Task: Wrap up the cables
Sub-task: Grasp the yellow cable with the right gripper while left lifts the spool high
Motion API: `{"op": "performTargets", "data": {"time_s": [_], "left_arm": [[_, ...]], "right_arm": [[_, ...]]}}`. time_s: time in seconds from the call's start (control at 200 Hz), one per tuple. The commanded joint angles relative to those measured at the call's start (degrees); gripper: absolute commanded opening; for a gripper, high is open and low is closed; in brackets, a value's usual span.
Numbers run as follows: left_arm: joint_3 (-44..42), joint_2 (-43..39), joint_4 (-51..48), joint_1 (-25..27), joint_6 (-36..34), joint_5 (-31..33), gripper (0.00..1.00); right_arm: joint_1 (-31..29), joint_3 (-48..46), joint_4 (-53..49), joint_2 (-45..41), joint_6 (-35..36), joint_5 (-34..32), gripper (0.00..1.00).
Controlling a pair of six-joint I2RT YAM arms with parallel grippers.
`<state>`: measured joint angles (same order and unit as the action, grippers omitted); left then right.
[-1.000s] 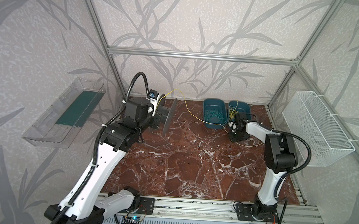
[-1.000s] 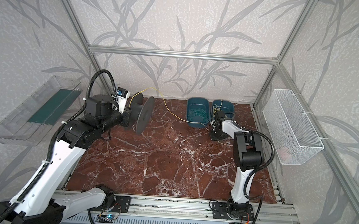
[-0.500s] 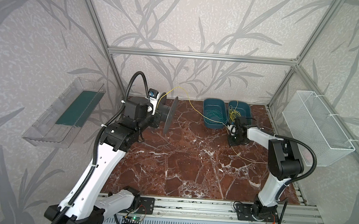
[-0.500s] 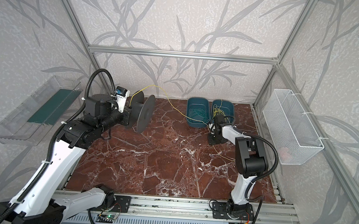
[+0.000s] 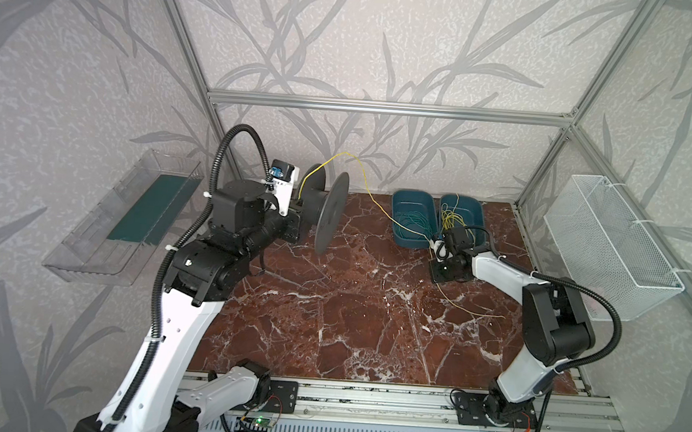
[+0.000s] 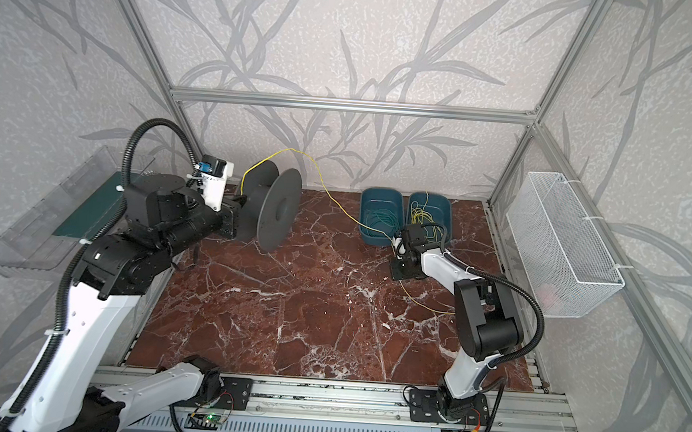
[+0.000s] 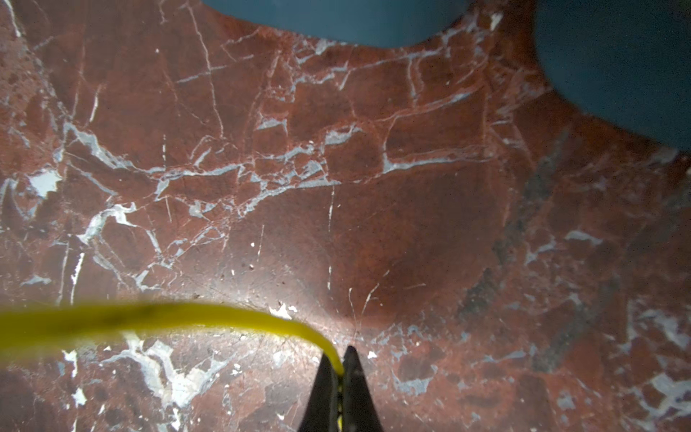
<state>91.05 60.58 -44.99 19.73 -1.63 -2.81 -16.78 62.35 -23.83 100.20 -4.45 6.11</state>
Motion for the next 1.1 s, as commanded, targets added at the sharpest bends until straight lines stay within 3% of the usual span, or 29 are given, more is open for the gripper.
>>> {"op": "performTargets", "data": {"time_s": [0.0,0.325,0.63,0.735,0.825,1.094], "left_arm": [[4.8,-0.9,0.4,-0.2,0.4,-3.1,0.00],[19.8,7.9,-0.7,-1.0,3.2,-4.6,0.00],[28.9,14.5,-1.1,-3.7,6.6,-13.2,0.00],[29.2,15.0,0.3,-4.2,7.8,-9.5,0.00],[28.9,15.8,3.6,-4.6,9.5,-5.6,0.00],[26.6,19.6,14.2,-5.3,13.0,8.2,0.00]], "right_arm": [[0.0,2.5,-1.2,1.9,-1.0,-0.4,0.00],[-5.0,5.3,-2.1,4.6,-0.3,0.2,0.00],[-8.3,6.4,-1.6,7.4,-0.5,0.0,0.00],[-9.1,6.4,-1.2,7.1,-1.4,2.1,0.00],[-13.5,5.1,-0.2,6.6,-2.0,2.2,0.00],[-25.1,4.3,0.6,4.0,-2.8,-2.7,0.00]]}}
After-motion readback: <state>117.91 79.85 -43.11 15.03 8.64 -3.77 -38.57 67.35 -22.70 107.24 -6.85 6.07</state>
